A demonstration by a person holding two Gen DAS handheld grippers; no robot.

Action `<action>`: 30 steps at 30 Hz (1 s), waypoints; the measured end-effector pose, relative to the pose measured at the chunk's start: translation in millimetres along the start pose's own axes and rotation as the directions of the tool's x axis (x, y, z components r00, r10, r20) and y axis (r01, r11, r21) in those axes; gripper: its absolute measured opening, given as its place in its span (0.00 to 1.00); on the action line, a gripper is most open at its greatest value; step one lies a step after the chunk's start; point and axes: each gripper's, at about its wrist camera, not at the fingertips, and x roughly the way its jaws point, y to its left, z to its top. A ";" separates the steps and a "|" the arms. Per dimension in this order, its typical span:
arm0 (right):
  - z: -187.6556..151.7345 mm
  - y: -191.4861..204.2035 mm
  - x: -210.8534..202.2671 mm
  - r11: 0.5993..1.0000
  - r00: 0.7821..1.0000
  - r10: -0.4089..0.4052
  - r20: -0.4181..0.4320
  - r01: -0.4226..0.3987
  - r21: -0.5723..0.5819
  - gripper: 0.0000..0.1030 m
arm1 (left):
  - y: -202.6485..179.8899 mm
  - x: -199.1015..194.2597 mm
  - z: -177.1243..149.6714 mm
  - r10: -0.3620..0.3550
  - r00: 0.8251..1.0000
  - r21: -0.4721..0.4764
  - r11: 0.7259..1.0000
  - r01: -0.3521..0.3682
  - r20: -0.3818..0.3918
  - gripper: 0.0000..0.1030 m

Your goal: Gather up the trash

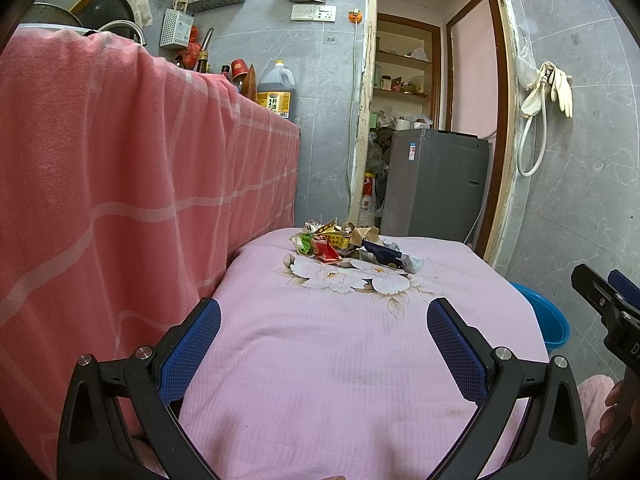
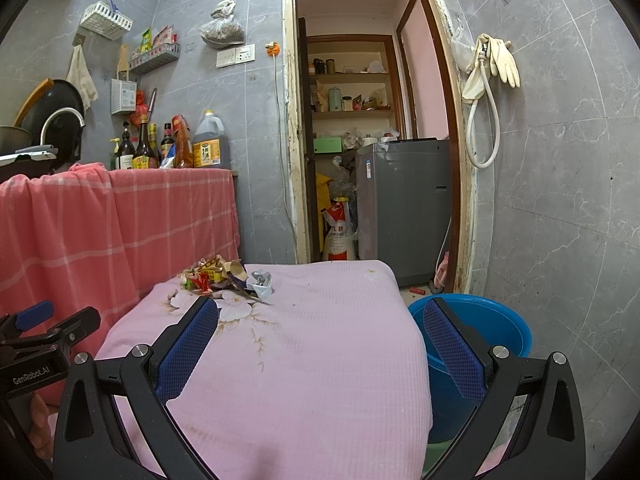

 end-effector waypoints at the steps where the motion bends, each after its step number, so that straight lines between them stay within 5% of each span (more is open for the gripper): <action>1: -0.1 0.1 -0.1 1.000 1.000 0.000 0.000 0.000 -0.001 1.00 | 0.0 0.1 0.0 0.000 1.000 0.000 1.000 0.000 0.000 0.98; 30: 6.6 2.0 11.5 1.000 1.000 0.023 -0.011 -0.023 0.003 1.00 | 3.9 9.6 7.3 0.034 0.999 -0.013 0.999 -0.034 -0.002 0.98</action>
